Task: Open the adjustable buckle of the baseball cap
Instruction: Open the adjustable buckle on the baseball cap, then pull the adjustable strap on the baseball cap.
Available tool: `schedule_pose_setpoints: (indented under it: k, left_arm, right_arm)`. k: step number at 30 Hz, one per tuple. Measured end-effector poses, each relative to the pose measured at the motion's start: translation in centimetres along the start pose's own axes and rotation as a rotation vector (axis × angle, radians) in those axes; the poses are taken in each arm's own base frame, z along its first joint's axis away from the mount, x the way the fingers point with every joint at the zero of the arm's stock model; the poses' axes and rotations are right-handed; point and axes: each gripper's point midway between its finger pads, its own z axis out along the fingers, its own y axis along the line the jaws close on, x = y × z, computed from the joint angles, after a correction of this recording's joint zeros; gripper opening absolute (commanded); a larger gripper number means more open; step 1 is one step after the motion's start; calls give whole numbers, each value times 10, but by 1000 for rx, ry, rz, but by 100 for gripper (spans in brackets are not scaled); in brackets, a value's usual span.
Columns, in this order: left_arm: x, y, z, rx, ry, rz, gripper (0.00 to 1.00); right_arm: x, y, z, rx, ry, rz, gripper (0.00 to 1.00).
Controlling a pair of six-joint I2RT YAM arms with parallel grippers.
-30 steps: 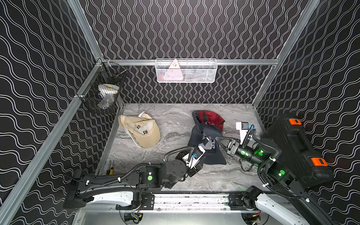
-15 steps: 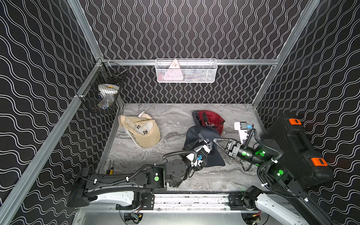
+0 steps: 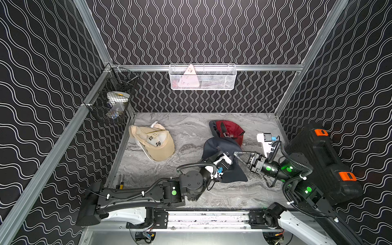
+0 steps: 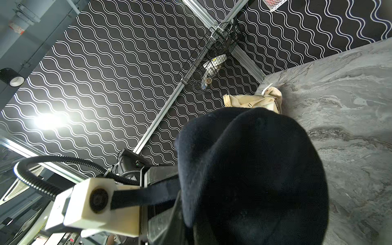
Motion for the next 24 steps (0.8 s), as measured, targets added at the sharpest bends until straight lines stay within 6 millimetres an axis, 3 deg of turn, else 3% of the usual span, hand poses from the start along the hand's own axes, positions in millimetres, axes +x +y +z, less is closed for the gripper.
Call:
schedule_pose_setpoints:
  k: [7,24]
  left_arm:
    - [-2,1,0,32,-7,-17,10]
    - [-20,3,-18,191,65,-46,6]
  right_arm:
    - [-1,1,-2,0,-7,-3,0]
    - [2,-20,-3,107,-8,-9,0]
